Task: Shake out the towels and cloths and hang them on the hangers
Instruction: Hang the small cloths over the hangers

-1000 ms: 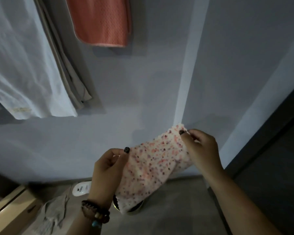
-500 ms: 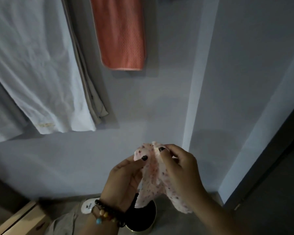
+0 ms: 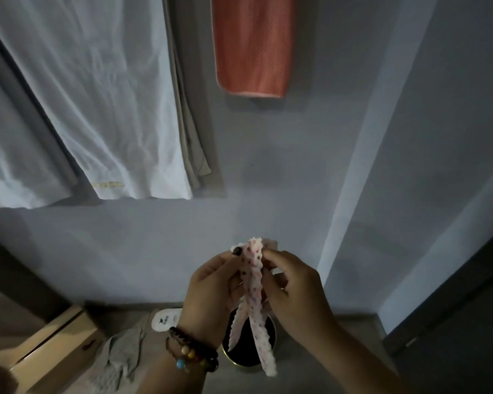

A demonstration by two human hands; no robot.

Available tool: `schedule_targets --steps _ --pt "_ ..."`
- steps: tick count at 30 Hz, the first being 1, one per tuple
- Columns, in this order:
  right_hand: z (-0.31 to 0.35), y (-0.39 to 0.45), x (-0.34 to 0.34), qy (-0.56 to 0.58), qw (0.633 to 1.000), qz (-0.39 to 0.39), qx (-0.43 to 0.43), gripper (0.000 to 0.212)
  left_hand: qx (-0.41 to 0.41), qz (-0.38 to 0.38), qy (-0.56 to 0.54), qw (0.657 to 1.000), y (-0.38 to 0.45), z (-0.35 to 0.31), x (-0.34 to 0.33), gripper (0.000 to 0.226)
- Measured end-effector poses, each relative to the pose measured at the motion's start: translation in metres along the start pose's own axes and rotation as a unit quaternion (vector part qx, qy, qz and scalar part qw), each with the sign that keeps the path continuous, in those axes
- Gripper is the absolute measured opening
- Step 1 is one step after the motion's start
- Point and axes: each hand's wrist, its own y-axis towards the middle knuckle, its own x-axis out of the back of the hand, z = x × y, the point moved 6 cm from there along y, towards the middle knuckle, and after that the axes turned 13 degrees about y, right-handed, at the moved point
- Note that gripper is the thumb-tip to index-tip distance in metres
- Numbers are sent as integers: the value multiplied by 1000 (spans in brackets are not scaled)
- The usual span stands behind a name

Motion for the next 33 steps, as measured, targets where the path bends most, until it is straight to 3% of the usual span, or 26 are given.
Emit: schedule_targets --steps 9,13,15,20,24,27,30,33 --pt "-13 0 -27 -65 997 38 28 36 16 33 -33 999 4 13 28 34" --pt "-17 2 -55 -19 997 69 8 24 25 -32 -41 998 5 21 62 25" --pt "-22 1 -67 30 997 65 -35 20 39 -85 -32 995 4 27 83 18" --pt "-49 5 -86 119 972 -15 -201 37 61 -143 -17 988 -3 30 126 22" --pt "-66 6 -124 163 927 130 -313 52 49 -128 -2 991 -8 28 146 26" --pt "-57 8 -142 229 900 194 -317 31 37 -123 -17 992 -11 22 158 27" --pt "-48 18 -142 251 914 156 -278 11 -7 -169 -37 985 -15 10 180 26" --pt "-39 29 -138 231 928 165 -242 8 -31 -240 53 969 -19 -2 196 29"
